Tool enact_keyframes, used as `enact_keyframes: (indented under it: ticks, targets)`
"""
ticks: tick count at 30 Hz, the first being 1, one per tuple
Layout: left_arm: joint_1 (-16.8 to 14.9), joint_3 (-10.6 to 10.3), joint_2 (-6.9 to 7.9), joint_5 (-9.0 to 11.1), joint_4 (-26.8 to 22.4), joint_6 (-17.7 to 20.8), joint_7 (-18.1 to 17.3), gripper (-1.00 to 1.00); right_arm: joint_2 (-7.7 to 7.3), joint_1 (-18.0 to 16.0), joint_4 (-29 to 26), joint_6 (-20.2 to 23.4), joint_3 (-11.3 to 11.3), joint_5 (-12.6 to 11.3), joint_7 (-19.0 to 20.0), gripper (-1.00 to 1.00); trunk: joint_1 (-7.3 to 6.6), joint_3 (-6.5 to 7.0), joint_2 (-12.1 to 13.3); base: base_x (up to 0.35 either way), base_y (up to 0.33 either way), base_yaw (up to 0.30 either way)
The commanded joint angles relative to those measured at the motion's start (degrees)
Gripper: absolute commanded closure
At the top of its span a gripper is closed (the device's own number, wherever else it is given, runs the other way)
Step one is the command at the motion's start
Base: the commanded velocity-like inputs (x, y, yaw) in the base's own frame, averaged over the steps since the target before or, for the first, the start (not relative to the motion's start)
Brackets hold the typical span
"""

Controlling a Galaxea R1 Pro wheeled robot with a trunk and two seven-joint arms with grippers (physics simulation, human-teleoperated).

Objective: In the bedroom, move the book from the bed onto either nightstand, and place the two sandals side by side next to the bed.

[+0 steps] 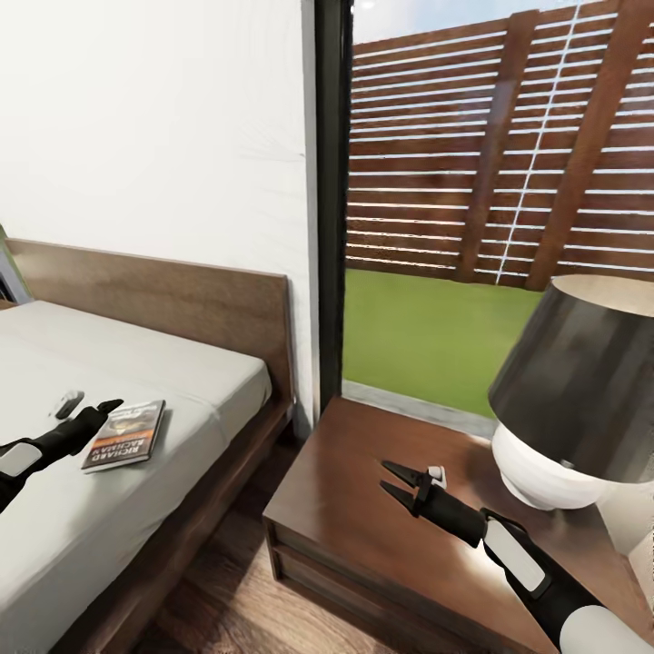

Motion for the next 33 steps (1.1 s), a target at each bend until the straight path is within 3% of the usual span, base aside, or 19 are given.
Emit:
enact_keyframes:
  ticks: [1, 33]
  targets:
    - [-0.03, 0.46, 0.01, 0.01, 0.0, 0.53, -0.16, -1.0, -0.06, -0.05, 0.02, 0.4, 0.24, -0.6, -0.04, -1.0, -0.02, -0.05, -0.02, -0.053, -0.042, 0.0]
    - [-0.03, 0.46, 0.01, -0.93, 0.0, 0.45, -0.37, -1.0, -0.06, -0.05, 0.02, 0.4, 0.12, -0.6, 0.0, -1.0, -0.02, -0.05, -0.02, -0.006, -0.005, 0.0]
